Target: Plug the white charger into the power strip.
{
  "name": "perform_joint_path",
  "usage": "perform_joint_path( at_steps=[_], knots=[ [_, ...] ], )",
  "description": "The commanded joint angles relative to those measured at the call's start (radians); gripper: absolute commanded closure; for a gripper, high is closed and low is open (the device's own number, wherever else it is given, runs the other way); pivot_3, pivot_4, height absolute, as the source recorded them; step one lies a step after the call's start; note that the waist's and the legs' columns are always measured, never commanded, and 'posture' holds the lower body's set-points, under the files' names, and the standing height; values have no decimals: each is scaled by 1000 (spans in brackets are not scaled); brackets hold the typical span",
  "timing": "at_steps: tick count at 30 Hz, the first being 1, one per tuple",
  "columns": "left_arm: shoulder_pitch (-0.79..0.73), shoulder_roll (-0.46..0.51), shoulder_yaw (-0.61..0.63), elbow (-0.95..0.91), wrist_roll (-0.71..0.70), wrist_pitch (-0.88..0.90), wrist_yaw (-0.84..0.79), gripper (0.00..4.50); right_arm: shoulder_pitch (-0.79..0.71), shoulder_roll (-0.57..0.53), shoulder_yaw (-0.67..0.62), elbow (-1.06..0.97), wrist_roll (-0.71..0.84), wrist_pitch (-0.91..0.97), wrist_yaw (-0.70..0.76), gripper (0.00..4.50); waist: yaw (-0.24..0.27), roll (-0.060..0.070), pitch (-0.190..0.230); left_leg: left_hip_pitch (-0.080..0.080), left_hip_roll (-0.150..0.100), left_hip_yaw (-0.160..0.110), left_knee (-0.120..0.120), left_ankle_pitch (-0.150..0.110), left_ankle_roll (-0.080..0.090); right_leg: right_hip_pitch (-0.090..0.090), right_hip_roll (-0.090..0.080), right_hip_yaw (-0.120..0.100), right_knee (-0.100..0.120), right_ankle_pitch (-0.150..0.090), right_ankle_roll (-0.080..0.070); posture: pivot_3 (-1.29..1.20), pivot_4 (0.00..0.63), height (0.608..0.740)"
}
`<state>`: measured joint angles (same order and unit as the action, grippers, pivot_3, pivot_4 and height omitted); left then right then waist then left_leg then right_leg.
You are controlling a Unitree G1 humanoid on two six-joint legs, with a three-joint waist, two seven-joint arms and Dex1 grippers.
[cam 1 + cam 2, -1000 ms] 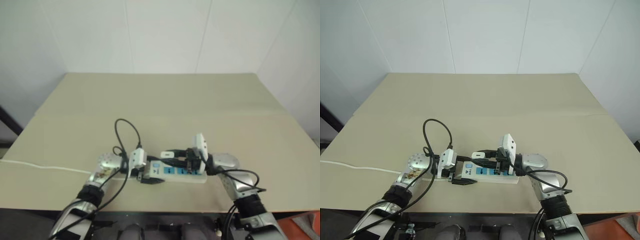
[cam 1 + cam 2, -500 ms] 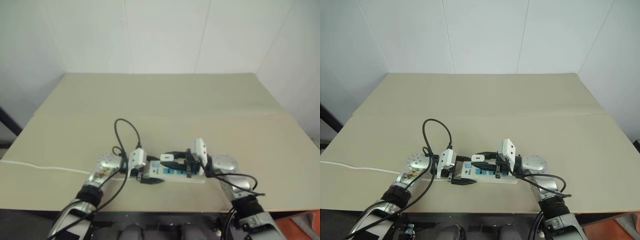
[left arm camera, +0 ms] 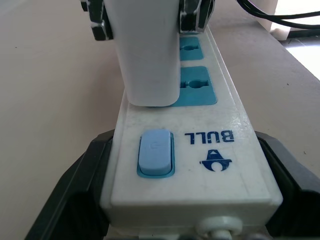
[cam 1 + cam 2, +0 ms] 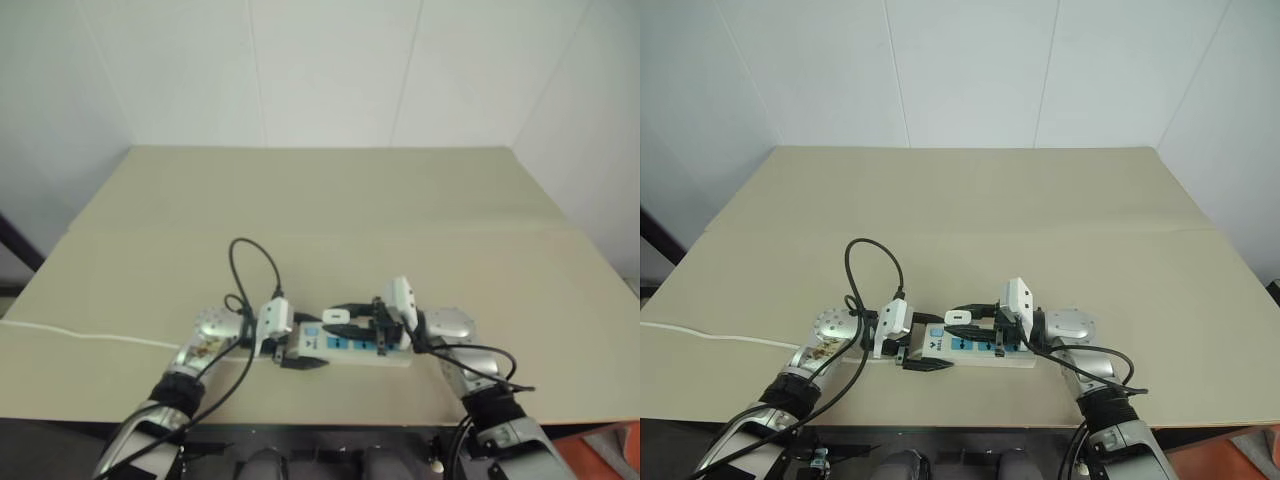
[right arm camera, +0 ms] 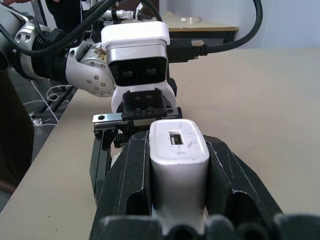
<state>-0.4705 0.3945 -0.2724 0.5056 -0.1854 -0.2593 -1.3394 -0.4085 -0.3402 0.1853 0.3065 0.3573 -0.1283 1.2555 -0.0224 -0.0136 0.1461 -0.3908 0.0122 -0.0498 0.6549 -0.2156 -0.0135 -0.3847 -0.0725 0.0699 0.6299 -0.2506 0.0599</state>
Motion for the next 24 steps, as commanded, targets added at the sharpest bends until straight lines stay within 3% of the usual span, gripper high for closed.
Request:
perform_joint_path(
  at_steps=[1, 24],
  knots=[
    [47, 60, -12, 23, 50, 17, -11, 1157, 46, -80, -26, 110, -56, 11, 0, 3380, 2, 0, 0, 0, 0, 0, 0, 0, 0, 0, 0, 0, 0, 0, 0, 0, 150, 740],
    [59, 68, -13, 18, 47, 17, 4, 1157, 13, -110, 51, 137, -84, 35, 21, 3380, 4, -7, -5, 5, 1, 0, -8, 0, 0, 1, 1, 0, -1, -1, -2, 0, 150, 740]
  ],
)
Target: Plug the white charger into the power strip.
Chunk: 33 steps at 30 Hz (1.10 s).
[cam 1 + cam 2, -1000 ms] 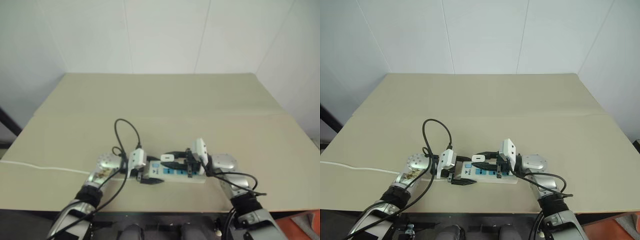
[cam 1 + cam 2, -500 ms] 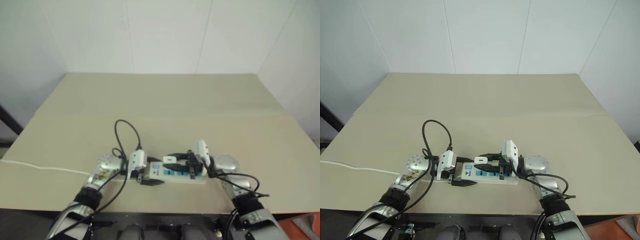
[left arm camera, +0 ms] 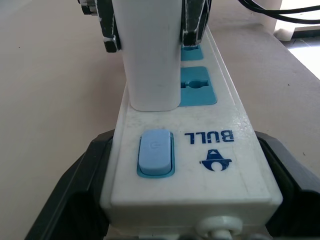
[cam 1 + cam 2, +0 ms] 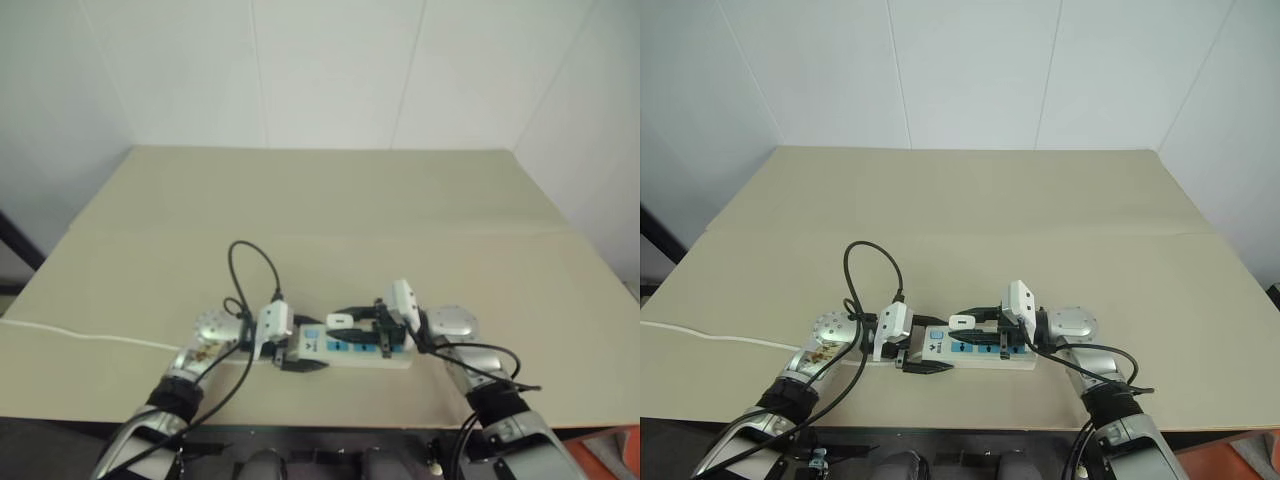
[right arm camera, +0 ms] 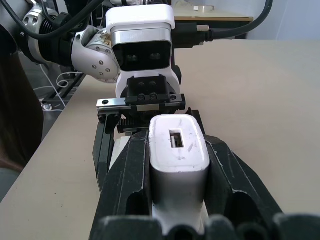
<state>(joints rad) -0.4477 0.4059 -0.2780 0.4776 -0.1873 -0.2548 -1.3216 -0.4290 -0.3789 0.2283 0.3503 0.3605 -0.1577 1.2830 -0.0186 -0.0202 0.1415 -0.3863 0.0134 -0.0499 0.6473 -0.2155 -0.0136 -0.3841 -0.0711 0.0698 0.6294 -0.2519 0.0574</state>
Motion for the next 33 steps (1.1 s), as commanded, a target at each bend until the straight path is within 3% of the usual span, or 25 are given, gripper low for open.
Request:
perform_joint_path(
  at_steps=[1, 10, 11, 14, 16, 18, 25, 33],
  knots=[
    [36, 57, -8, 46, 49, 12, -14, 1157, 31, -75, 11, 91, -89, 75, -7, 3030, 0, 0, 0, 0, 0, 0, 0, 0, 0, 0, 0, 0, 0, 0, 0, 0, 150, 740],
    [38, 53, -9, 45, 47, 13, -8, 1157, 39, -94, 37, 27, -94, 112, 26, 144, -8, -10, -7, 7, 5, -1, -4, 0, 0, 5, 5, 0, 1, -3, -6, 0, 150, 740],
    [38, 51, -10, 45, 47, 12, -6, 1157, 42, -95, 39, 23, -101, 103, 26, 25, -9, -10, -7, 8, 5, -1, -5, 0, 0, 5, 5, 0, 0, -3, -6, 0, 150, 740],
    [41, 45, -6, 35, 40, 16, -1, 1157, 53, -94, 39, 8, -111, 85, 31, 25, -9, -10, -7, 8, 5, -1, -5, 0, 0, 6, 6, 0, 0, -3, -6, 0, 150, 740],
    [43, 47, -5, 22, 35, 22, -3, 447, 58, -94, 36, 0, -115, 84, 34, 0, -10, -10, -7, 9, 5, -1, -5, 0, 0, 6, 6, 0, 0, -3, -6, 0, 150, 740],
    [51, 59, 10, -44, -14, 81, -35, 30, 66, -93, 31, -8, -115, 80, 30, 0, -13, -10, -6, 9, 5, -1, -5, 0, 0, 6, 6, 0, 0, -3, -6, 0, 150, 740],
    [77, 111, 81, -270, -124, 218, -42, 30, 70, -93, 0, -47, -110, 58, -5, 0, -20, -10, -4, 1, 6, -2, -6, 0, 0, -2, 6, 0, 1, -3, -7, 0, 150, 740],
    [58, 254, 146, -446, -262, 421, -139, 30, 72, -222, -122, -274, -15, 143, 2, 0, -15, -6, 15, -3, 5, -2, -6, 0, 0, -5, 6, 0, 1, -3, -7, 0, 150, 740]
  ],
)
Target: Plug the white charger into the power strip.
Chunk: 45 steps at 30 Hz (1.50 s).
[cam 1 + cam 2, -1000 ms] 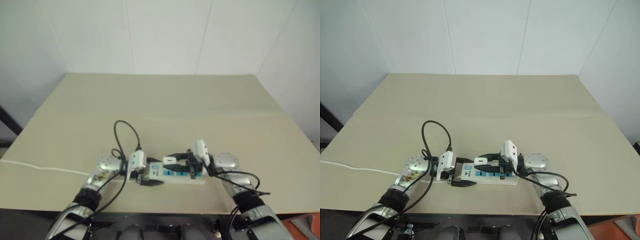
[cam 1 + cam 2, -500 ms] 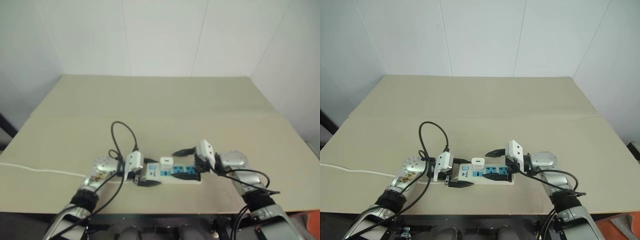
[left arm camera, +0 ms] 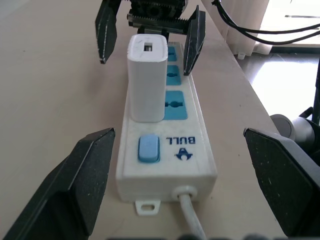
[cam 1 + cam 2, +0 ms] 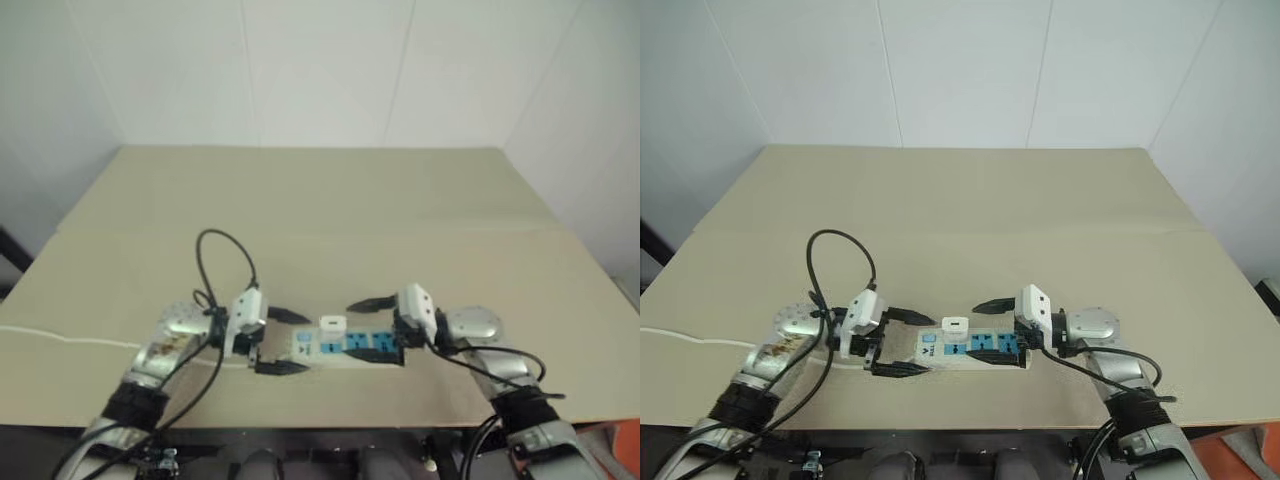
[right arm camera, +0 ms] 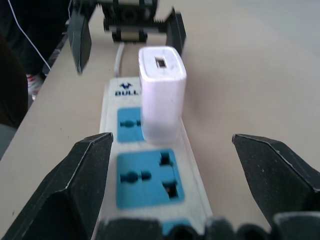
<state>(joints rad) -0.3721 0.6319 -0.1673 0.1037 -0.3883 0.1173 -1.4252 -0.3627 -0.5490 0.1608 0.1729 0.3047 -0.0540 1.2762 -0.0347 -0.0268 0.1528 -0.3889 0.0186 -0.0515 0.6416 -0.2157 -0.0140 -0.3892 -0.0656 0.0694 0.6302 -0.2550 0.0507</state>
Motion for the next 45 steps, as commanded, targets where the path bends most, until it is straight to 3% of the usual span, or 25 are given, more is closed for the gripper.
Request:
perform_joint_path(
  at_steps=[1, 6, 10, 14, 21, 29, 34, 38, 45],
  knots=[
    [-19, 37, 46, -88, -73, 62, -36, 30, 10, -77, -72, -132, 51, 49, 10, 0, 2, 2, 9, -1, 0, 0, 0, 0, 0, -1, 0, 0, 0, 0, 0, 0, 150, 740],
    [-6, 92, 143, -153, -93, 91, 30, 30, 68, -240, -205, -280, 138, 150, 19, 0, 8, 4, 17, -16, -1, -1, 1, 0, 0, -16, -1, 0, 2, 4, -6, 0, 150, 740],
    [75, 168, 270, -215, -105, 120, 108, 30, 142, -362, -340, -323, 185, 243, 1, 0, 5, 4, 20, -17, -1, 0, 1, 0, 0, -17, -1, 0, 1, 5, -6, 0, 150, 740],
    [211, 289, 373, -268, -131, 177, 77, 30, 233, -433, -456, -355, 197, 336, -45, 0, 2, 4, 23, -17, -1, 1, 0, 0, 0, -17, -2, 0, 1, 4, -6, 0, 150, 740],
    [284, 317, 427, -297, -137, 196, 123, 30, 325, -443, -560, -416, 214, 362, -68, 0, 12, 5, 25, -15, -1, 2, 2, 1, -1, -16, -3, 0, 1, 1, 1, 0, 150, 740],
    [267, 295, 359, -331, -71, 183, 223, 30, 337, -417, -566, -434, 174, 305, -97, 0, 16, 5, 25, -16, -2, 2, 2, 1, -2, -15, -3, 0, 1, 3, -1, 0, 150, 740],
    [257, 267, 338, -335, -47, 146, 259, 30, 332, -444, -565, -453, 192, 401, -136, 0, 17, 5, 25, -16, -2, 2, 2, 1, -2, -15, -3, 0, 1, 5, -4, 0, 150, 740],
    [238, 231, 345, -337, -57, 166, 302, 30, 323, -399, -570, -451, 180, 303, -143, 0, 18, 4, 25, -16, -1, 2, 3, 1, -2, -15, -3, 0, 2, 5, -4, 0, 150, 740],
    [201, 258, 313, -310, -53, 196, 273, 30, 335, -399, -557, -448, 188, 257, -91, 0, 17, 4, 25, -15, -2, 2, 3, 1, -2, -15, -3, 0, 2, 5, -4, 0, 150, 740]
  ],
)
